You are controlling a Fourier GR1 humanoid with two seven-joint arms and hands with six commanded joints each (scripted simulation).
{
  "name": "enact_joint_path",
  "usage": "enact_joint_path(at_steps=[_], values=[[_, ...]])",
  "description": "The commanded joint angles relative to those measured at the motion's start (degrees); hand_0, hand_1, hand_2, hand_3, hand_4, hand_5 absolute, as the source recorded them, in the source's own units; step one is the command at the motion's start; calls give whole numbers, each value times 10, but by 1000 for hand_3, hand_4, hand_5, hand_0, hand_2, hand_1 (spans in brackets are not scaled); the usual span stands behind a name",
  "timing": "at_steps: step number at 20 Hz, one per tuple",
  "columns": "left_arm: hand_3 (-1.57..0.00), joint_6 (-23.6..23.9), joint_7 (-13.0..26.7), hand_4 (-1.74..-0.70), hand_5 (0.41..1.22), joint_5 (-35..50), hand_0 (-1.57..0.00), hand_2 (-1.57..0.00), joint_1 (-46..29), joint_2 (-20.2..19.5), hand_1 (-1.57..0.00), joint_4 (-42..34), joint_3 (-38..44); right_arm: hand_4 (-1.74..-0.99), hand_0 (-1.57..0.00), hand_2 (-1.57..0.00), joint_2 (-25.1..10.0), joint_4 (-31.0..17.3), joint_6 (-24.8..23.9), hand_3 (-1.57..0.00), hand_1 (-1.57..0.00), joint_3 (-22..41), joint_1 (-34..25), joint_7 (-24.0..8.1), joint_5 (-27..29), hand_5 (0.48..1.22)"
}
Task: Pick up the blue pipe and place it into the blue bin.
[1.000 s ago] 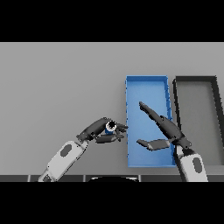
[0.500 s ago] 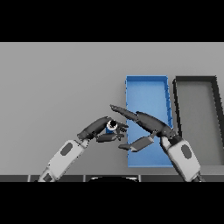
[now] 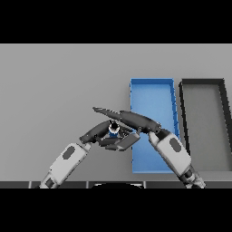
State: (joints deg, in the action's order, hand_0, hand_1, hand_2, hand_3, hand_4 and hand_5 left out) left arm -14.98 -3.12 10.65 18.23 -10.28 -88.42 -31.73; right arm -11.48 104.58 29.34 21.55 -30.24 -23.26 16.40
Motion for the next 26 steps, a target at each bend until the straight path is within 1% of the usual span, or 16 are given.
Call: enact_joint_path(at_steps=[1,2,3,4,6,7,8,9,11,14,17,20,21,22,24,26], values=[[-1450,-1,0,-1723,1221,0,-1571,-1571,-8,-3,-1571,-6,-3,-1231,1,-42,5,-11,8,1,-13,5,-1,10,-6,512],[-1474,-7,2,-1720,1221,5,-1571,-1571,-6,-2,-1571,-5,-3,-1241,-14,-68,13,-19,10,-11,-36,5,-14,7,-1,516],[-1395,-11,3,-1717,1221,8,-1571,-1571,0,-1,-1567,-5,-1,-1268,-54,-115,15,-30,17,-43,-83,6,-23,4,2,519],[-1150,-10,-21,-1630,1221,-7,-1496,-1367,0,-7,-1393,-5,0,-1308,-138,-193,17,-35,22,-106,-166,6,-28,10,2,523],[-736,10,15,-1587,1221,-64,-993,-875,12,-20,-895,-6,-17,-1390,-478,-500,24,-50,31,-375,-500,9,-45,7,0,538],[-667,19,11,-1611,1221,-71,-879,-796,10,-17,-828,-5,-16,-1453,-697,-714,30,-53,34,-562,-714,14,-50,8,3,551],[-656,17,5,-1637,1221,-71,-895,-845,3,-22,-867,-10,-16,-1503,-872,-886,31,-52,36,-701,-886,18,-49,9,12,573],[-623,21,2,-1658,1192,-61,-1030,-990,-1,-11,-1008,-12,-11,-1541,-1012,-1023,37,-57,31,-828,-1023,18,-51,3,29,604],[-525,14,-18,-1688,1203,-29,-1225,-1199,-15,2,-1211,-21,-5,-1492,-1213,-1220,40,-56,24,-1096,-1220,19,-43,-16,45,706],[-550,6,-27,-1714,1212,-10,-1394,-1381,-11,2,-1386,-10,8,-1458,-1388,-1391,44,-45,12,-1328,-1391,20,-28,13,14,957],[-550,18,-28,-1727,1216,-22,-1480,-1474,-2,-3,-1454,-9,-3,-1465,-1477,-1479,51,-40,23,-1446,-1479,26,-21,54,-28,1086],[-505,20,-30,-1734,1219,-24,-1499,-1521,9,-14,-1356,-5,-9,-1473,-1523,-1524,66,-40,36,-1507,-1524,17,-17,35,-20,1152],[-531,16,-33,-1637,1219,-27,-1426,-1350,9,-20,-1220,-7,-13,-1474,-1533,-1533,68,-38,43,-1520,-1533,12,-11,31,-11,1166],[-518,13,-33,-1544,1219,-35,-1407,-1242,6,-23,-1190,-10,-18,-1477,-1540,-1541,68,-33,50,-1530,-1541,9,-7,28,-11,1177],[-332,-7,-29,-1343,1220,-36,-979,-819,14,-25,-802,-6,-18,-1480,-1551,-1552,76,-22,54,-1545,-1552,8,-4,20,-22,1193],[-212,-33,-31,-1179,1213,-41,-626,-524,18,-32,-513,-1,-15,-1481,-1558,-1559,86,-19,60,-1554,-1559,2,-1,10,-25,1203]])
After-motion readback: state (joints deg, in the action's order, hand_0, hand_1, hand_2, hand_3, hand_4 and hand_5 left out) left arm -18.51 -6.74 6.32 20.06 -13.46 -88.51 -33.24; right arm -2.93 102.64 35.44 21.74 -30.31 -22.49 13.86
